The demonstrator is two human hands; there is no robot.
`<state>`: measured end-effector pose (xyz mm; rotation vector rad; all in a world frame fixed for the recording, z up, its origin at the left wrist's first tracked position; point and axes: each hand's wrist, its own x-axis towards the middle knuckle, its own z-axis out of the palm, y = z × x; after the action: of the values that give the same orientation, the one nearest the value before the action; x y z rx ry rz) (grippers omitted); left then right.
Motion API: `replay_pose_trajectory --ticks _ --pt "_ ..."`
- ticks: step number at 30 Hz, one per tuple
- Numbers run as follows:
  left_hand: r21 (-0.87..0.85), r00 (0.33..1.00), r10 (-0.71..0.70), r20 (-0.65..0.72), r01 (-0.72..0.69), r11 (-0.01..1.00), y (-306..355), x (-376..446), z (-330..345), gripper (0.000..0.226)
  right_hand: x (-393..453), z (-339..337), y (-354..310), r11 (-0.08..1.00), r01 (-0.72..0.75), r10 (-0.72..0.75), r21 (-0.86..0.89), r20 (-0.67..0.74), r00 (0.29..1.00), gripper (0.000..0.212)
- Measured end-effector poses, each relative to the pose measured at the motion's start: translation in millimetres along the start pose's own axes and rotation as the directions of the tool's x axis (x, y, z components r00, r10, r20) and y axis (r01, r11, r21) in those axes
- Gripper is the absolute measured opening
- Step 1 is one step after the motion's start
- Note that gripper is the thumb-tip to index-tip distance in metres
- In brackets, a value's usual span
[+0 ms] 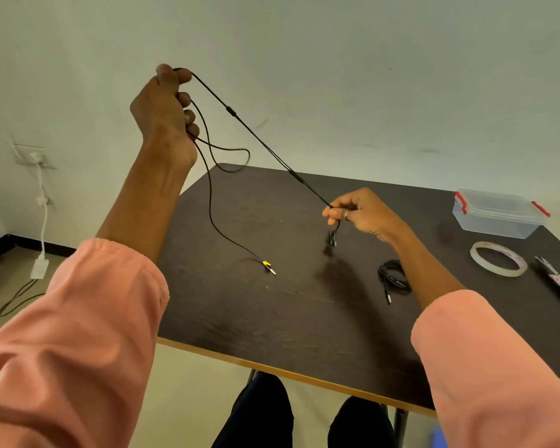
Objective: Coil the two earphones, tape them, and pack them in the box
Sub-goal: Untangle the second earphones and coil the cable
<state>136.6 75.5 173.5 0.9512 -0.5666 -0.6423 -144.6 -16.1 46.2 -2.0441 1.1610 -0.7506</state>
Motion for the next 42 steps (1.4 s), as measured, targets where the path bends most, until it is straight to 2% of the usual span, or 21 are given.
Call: replay_pose_trajectory --ticks 3,5,6,8,10,13,15,17,18,19,20,21,22,23,24,28,32,34,36,38,42 --pt "-0.054 0.999 0.036 -0.014 -0.036 0.998 2.0 1.3 2.3 0.031 3.0 1.3 10.1 0.998 -0.035 0.027 -0.051 -0.156 0.987 0.013" --pt "-0.059 0.999 0.046 -0.012 -0.047 0.997 -0.4 1.6 3.3 0.031 5.0 -0.7 14.0 0.997 -0.043 0.021 -0.065 -0.312 0.95 0.014" --pt "-0.038 0.999 0.041 -0.004 -0.041 0.998 -3.1 0.7 3.8 0.031 6.1 -2.2 18.9 0.996 -0.058 0.03 -0.072 -0.345 0.938 0.014" --pt "0.069 0.999 0.017 0.028 -0.019 0.997 -10.3 -2.7 4.8 0.031 8.8 -3.0 31.9 0.981 -0.124 0.077 -0.148 -0.286 0.955 0.012" --pt "0.225 0.996 -0.033 0.081 0.013 0.974 -18.3 -8.2 6.0 0.029 12.5 -1.5 47.4 0.929 -0.221 0.153 -0.296 -0.237 0.959 0.012" --pt "0.473 0.974 -0.111 0.199 0.004 0.881 -28.4 -15.3 8.0 0.029 14.2 -8.1 45.6 0.829 -0.356 0.27 -0.432 -0.248 0.93 0.012" --pt "0.563 0.952 -0.128 0.279 -0.054 0.825 -33.0 -19.2 10.3 0.029 15.9 -12.8 32.9 0.736 -0.411 0.362 -0.538 -0.201 0.91 0.024" --pt "0.588 0.938 -0.112 0.328 -0.11 0.801 -35.3 -22.0 13.5 0.029 18.2 -16.2 18.3 0.692 -0.402 0.389 -0.6 -0.159 0.907 0.05" --pt "0.594 0.932 -0.1 0.347 -0.136 0.793 -35.3 -23.4 15.5 0.029 18.1 -17.8 8.4 0.731 -0.361 0.351 -0.579 -0.135 0.927 0.058" --pt "0.599 0.926 -0.092 0.367 -0.159 0.785 -35.1 -24.8 17.7 0.029 17.0 -18.4 -3.0 0.825 -0.295 0.282 -0.482 -0.1 0.954 0.062" --pt "0.603 0.917 -0.092 0.387 -0.176 0.778 -34.4 -26.9 20.0 0.029 14.6 -17.2 -16.0 0.935 -0.194 0.187 -0.297 -0.053 0.981 0.063" --pt "0.606 0.908 -0.098 0.409 -0.19 0.773 -33.8 -29.1 22.6 0.029 10.4 -14.1 -32.2 0.996 -0.077 0.076 -0.04 -0.004 0.997 0.063" --pt "0.61 0.896 -0.108 0.431 -0.201 0.766 -33.5 -32.0 25.0 0.029 5.6 -10.5 -50.1 0.976 0.022 -0.027 0.218 0.021 0.999 0.061" --pt "0.616 0.883 -0.121 0.453 -0.212 0.759 -33.7 -35.3 27.4 0.029 2.8 -7.1 -66.8 0.914 0.086 -0.102 0.396 0.017 0.995 0.058" --pt "0.619 0.873 -0.131 0.471 -0.221 0.754 -34.1 -39.1 29.1 0.029 0.9 -4.0 -82.2 0.863 0.136 -0.152 0.486 -0.007 0.988 0.052" --pt "0.596 0.863 -0.133 0.488 -0.217 0.773 -36.8 -50.0 30.9 0.026 -3.6 4.0 -113.8 0.843 0.247 -0.203 0.478 -0.143 0.969 0.029" --pt "0.595 0.879 -0.144 0.455 -0.18 0.784 -47.0 -50.1 24.0 0.027 -8.2 3.3 -93.3 0.886 0.128 -0.083 0.446 -0.119 0.989 0.018" --pt "0.59 0.887 -0.16 0.432 -0.145 0.794 -53.7 -46.3 18.9 0.028 -9.4 -1.2 -81.0 0.91 0.104 -0.04 0.4 -0.165 0.986 0.017" --pt "0.599 0.898 -0.164 0.407 -0.127 0.791 -57.8 -40.3 12.8 0.03 -9.8 -8.9 -68.9 0.899 0.083 0.031 0.43 -0.252 0.967 0.017" --pt "0.618 0.9 -0.168 0.401 -0.13 0.775 -59.8 -33.5 5.0 0.031 -10.0 -20.1 -54.8 0.855 0.055 0.164 0.516 -0.37 0.914 0.019" --pt "0.68 0.881 -0.176 0.44 -0.199 0.706 -59.4 -22.4 -11.1 0.031 -5.1 -41.4 -30.9 0.787 0.015 0.4 0.617 -0.528 0.749 0.02"
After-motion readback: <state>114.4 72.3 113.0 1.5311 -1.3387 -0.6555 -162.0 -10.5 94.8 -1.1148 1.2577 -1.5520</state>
